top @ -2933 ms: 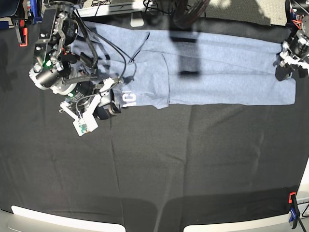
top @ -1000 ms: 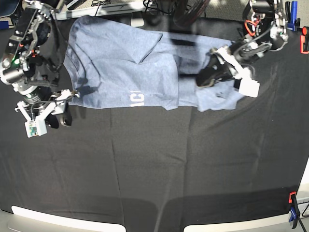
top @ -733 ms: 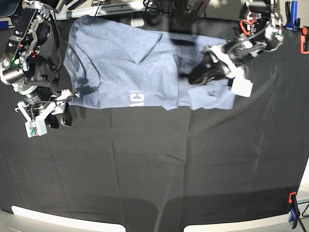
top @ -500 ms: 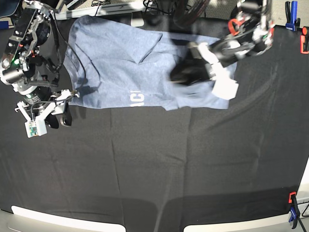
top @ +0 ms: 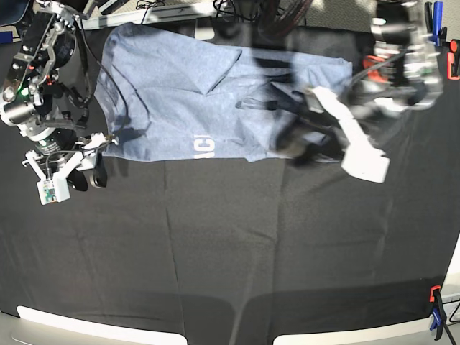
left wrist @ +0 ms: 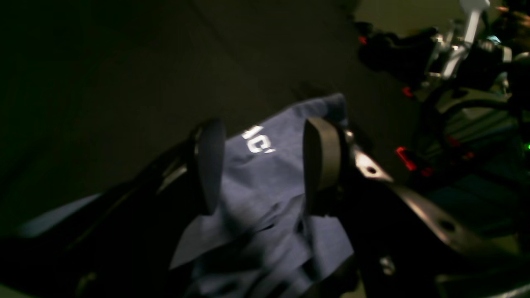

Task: Layout the t-shirt on the table in an organized manner, then fold the t-shirt properly
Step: 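Grasp the opposite shirt end with the left gripper and lift it, then fold the held end inward toward the right gripper with the left gripper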

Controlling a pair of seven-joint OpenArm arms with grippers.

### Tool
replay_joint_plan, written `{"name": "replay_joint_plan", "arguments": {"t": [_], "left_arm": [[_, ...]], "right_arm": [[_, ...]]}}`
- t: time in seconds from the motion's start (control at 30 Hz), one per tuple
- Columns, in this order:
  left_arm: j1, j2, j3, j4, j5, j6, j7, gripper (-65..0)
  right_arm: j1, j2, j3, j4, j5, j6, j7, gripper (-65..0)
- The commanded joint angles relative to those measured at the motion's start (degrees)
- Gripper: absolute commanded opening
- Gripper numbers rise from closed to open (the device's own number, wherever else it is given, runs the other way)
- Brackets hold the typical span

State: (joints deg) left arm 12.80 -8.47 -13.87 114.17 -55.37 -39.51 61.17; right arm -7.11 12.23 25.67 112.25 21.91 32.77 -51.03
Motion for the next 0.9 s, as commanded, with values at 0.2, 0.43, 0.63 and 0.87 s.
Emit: {"name": "replay_joint_plan", "arguments": {"t": [0.2, 0.43, 0.63, 0.87], "left_arm": [[1.62, -0.13, -0.57, 1.40, 7.58, -0.49, 2.86, -36.6], [3.54, -0.15, -0.57, 1.42, 26.18, -0.44, -4.13, -36.6], [4.87, -0.13, -0.57, 1.42, 33.42, 1.44, -7.28, -36.6], [5.88, -0.09, -0.55, 0.96, 35.82, 5.81, -10.99, -38.5]], "right_arm": [[0.76, 0.76, 0.20, 0.98, 2.95, 0.20, 1.31, -42.5], [0.76, 0.76, 0.20, 0.98, 2.97, 0.20, 1.31, -42.5], [0.76, 0.79, 0.20, 0.98, 2.99, 0.20, 1.31, -42.5], [0.74, 0.76, 0.20, 0.98, 2.99, 0.20, 1.27, -42.5]]}}
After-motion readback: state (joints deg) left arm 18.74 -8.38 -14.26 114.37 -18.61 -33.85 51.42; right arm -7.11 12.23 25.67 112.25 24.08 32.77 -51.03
